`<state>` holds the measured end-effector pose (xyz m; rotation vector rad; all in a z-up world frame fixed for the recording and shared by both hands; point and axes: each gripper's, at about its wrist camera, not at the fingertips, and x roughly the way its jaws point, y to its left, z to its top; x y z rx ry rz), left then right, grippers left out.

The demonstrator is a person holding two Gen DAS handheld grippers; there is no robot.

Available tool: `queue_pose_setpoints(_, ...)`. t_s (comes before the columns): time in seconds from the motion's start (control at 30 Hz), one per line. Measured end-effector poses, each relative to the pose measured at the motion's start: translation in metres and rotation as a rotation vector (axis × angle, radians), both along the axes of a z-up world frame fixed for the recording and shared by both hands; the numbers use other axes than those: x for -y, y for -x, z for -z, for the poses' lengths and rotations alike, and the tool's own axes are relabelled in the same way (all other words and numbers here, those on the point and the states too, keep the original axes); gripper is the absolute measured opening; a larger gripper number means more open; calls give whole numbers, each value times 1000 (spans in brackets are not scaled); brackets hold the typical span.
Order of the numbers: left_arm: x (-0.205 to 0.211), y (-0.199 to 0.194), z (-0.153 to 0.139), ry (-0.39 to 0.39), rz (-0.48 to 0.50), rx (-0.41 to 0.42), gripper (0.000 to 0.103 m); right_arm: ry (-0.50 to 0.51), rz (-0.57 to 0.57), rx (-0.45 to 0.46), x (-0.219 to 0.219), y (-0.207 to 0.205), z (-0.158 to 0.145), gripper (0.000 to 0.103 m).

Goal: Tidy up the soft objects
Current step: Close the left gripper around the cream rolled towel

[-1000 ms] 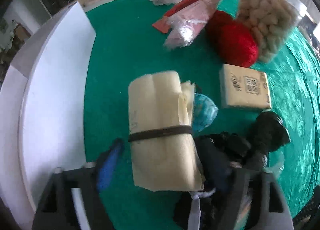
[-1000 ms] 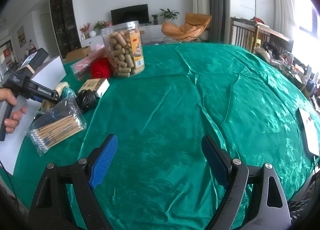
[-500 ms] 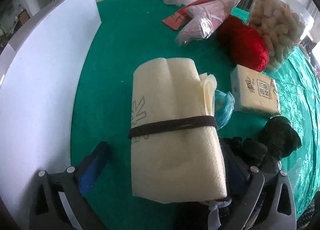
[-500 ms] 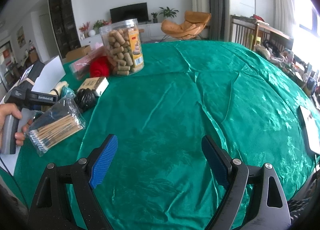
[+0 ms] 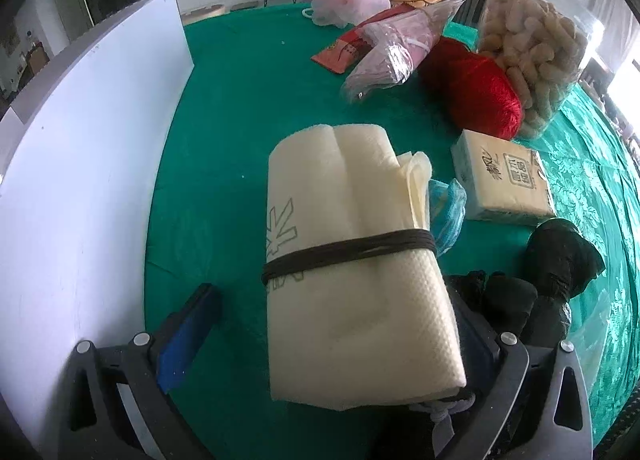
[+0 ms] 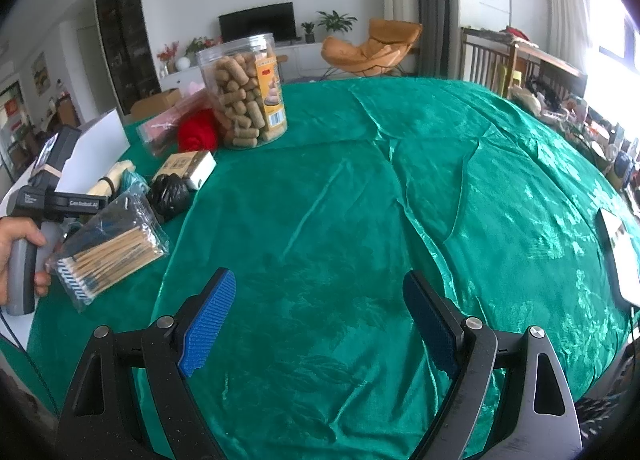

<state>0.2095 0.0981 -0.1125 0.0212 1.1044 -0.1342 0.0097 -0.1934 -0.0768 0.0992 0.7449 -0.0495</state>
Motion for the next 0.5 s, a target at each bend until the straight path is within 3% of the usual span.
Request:
queue_pose_setpoints(0.37,-1,14,-2,10,5,45,102,-4,1,-5,0,0,1,88)
queue_pose_setpoints(0.5,0,21,-7,21,29,54,86,-4,-4,-9,-1,-1,1,88)
